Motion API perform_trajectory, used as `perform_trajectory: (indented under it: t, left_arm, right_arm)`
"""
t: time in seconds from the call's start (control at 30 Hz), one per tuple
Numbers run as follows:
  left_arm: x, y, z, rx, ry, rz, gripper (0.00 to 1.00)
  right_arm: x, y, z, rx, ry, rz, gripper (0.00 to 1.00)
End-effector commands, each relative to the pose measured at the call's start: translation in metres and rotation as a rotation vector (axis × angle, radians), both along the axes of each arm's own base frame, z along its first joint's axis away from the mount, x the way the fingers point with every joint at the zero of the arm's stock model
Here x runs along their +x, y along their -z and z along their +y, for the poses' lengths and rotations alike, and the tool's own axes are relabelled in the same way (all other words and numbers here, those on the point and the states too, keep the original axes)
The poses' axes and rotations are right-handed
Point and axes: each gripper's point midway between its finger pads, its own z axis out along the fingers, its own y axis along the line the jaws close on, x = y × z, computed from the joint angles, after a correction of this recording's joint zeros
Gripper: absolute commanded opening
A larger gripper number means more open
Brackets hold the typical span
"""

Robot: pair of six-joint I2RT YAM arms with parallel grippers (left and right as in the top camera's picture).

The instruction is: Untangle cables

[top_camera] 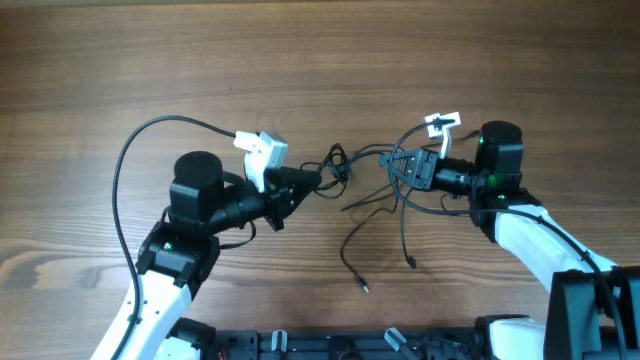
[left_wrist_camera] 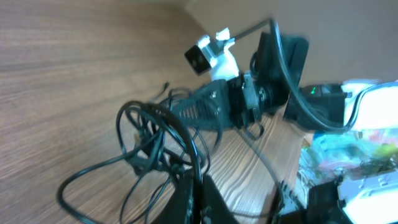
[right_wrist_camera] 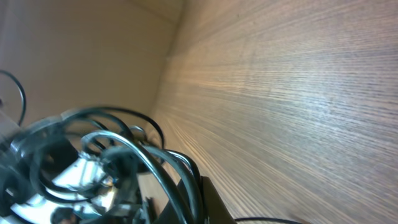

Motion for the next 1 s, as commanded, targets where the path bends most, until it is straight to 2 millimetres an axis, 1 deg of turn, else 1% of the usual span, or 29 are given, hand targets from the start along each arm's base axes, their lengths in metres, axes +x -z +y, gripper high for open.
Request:
perform_trajectory:
  t: [0.0,0.03,0.07,0.13,0.2,0.23,0.27,0.3,0.33,0.37,0.4,0.43,0.5,0.6,0.63,0.67,0.7,0.73,0.77,0.8,0.83,0.87,0.9,0.93,0.97]
  left_arm:
    - [0.031,-0.013,0.031,-0.196,-0.266,0.263,0.04]
    - [0.044,-0.010,0.048,-0.260,-0.389,0.365,0.04]
    - [0.052,-0.007,0.064,-0.313,-0.477,0.438,0.04]
    - [0.061,-0.002,0.090,-0.385,-0.588,0.532,0.04]
    - [0.061,0.014,0.106,-0.387,-0.668,0.611,0.04]
    - [0.060,0.026,0.115,-0.378,-0.726,0.665,0.04]
    - [0.059,0.028,0.116,-0.361,-0.723,0.654,0.04]
    - [0.058,0.028,0.112,-0.315,-0.678,0.609,0.09]
    - [0.056,0.030,0.107,-0.244,-0.621,0.536,0.41]
    - [0.052,0.033,0.099,-0.154,-0.538,0.445,0.66]
    - [0.049,0.035,0.093,-0.112,-0.482,0.407,0.82]
    - [0.043,0.038,0.082,-0.078,-0.402,0.375,0.99]
    - [0.038,0.045,0.068,-0.033,-0.321,0.349,1.00]
    - [0.037,0.066,0.049,0.023,-0.271,0.379,0.96]
    - [0.037,0.072,0.040,0.031,-0.246,0.385,0.95]
    - [0.039,0.075,0.028,0.034,-0.212,0.373,0.96]
    - [0.040,0.075,0.020,0.030,-0.188,0.352,0.98]
    - [0.041,0.071,0.008,0.024,-0.152,0.311,0.98]
    - [0.039,0.068,-0.001,0.033,-0.116,0.261,0.98]
    - [0.039,0.068,-0.007,0.054,-0.109,0.227,0.95]
    - [0.044,0.074,-0.008,0.104,-0.168,0.204,0.86]
    - [0.045,0.076,-0.011,0.123,-0.187,0.188,0.82]
    - [0.044,0.076,-0.014,0.135,-0.192,0.178,0.72]
    - [0.046,0.078,-0.013,0.148,-0.211,0.173,0.58]
    - [0.047,0.078,-0.013,0.152,-0.218,0.171,0.55]
  right_arm:
    - [0.008,0.012,-0.009,-0.085,0.041,-0.048,0.04]
    - [0.009,0.013,-0.010,-0.091,0.047,-0.044,0.04]
    - [0.009,0.013,-0.010,-0.091,0.047,-0.046,0.04]
    - [0.009,0.013,-0.010,-0.091,0.047,-0.045,0.04]
    - [0.009,0.013,-0.010,-0.091,0.047,-0.048,0.04]
    - [0.009,0.013,-0.010,-0.098,0.040,-0.063,0.05]
    - [0.009,0.013,-0.010,-0.100,0.039,-0.067,0.05]
    - [0.009,0.013,-0.010,-0.100,0.039,-0.068,0.08]
    - [0.009,0.013,-0.010,-0.100,0.040,-0.068,0.15]
    - [0.009,0.013,-0.010,-0.100,0.039,-0.068,0.20]
    - [0.009,0.013,-0.010,-0.100,0.039,-0.068,0.20]
    - [0.009,0.013,-0.010,-0.100,0.039,-0.068,0.20]
    - [0.006,0.011,-0.008,-0.087,0.022,-0.070,0.20]
    - [-0.009,0.000,0.002,-0.038,-0.100,-0.151,0.20]
    - [-0.017,-0.006,0.007,-0.009,-0.149,-0.177,0.16]
    - [-0.038,-0.026,0.017,0.090,-0.290,-0.251,0.10]
    - [-0.050,-0.037,0.023,0.141,-0.368,-0.294,0.10]
    - [-0.057,-0.044,0.030,0.163,-0.420,-0.331,0.10]
    - [-0.059,-0.046,0.034,0.167,-0.434,-0.338,0.10]
    - [-0.061,-0.049,0.037,0.174,-0.450,-0.339,0.09]
    - [-0.068,-0.052,0.043,0.193,-0.486,-0.323,0.10]
    - [-0.072,-0.053,0.047,0.201,-0.505,-0.310,0.09]
    - [-0.075,-0.053,0.049,0.203,-0.515,-0.309,0.09]
    - [-0.076,-0.053,0.050,0.204,-0.519,-0.305,0.09]
    - [-0.076,-0.053,0.051,0.206,-0.520,-0.296,0.09]
